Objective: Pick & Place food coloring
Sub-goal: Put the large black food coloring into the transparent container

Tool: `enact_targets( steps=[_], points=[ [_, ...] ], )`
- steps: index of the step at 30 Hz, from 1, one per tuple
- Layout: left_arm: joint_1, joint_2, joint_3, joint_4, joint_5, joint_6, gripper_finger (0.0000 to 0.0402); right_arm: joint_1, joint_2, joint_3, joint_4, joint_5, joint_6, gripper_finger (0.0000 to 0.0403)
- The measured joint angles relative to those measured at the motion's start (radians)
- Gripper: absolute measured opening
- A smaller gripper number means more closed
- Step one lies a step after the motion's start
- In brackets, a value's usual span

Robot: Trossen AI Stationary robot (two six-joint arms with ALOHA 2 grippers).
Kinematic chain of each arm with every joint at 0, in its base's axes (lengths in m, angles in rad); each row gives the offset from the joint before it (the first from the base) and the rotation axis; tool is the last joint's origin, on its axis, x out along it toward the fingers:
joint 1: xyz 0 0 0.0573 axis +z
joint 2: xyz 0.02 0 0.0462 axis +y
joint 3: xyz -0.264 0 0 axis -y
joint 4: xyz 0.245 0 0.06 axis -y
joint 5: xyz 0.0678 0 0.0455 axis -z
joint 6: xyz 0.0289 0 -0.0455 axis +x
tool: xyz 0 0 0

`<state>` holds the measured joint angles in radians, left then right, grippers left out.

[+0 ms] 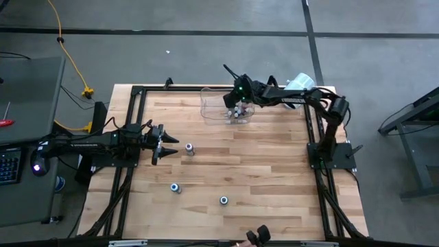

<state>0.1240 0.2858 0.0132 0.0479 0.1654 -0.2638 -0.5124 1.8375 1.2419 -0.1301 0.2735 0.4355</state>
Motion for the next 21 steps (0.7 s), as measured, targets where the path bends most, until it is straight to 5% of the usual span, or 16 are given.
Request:
enact_targets(
  steps=[7, 21],
  points=[
    [0.0, 0.0, 0.0, 0.001, 0.0, 0.0, 0.0234, 0.045, -0.111, 0.0, -0.031, 0.001, -0.059, 0.0163],
    [0.0, 0.0, 0.0, 0.001, 0.0, 0.0, 0.0234, 0.298, -0.287, 0.0, -0.281, -0.229, -0.166, 0.0166]
  ],
)
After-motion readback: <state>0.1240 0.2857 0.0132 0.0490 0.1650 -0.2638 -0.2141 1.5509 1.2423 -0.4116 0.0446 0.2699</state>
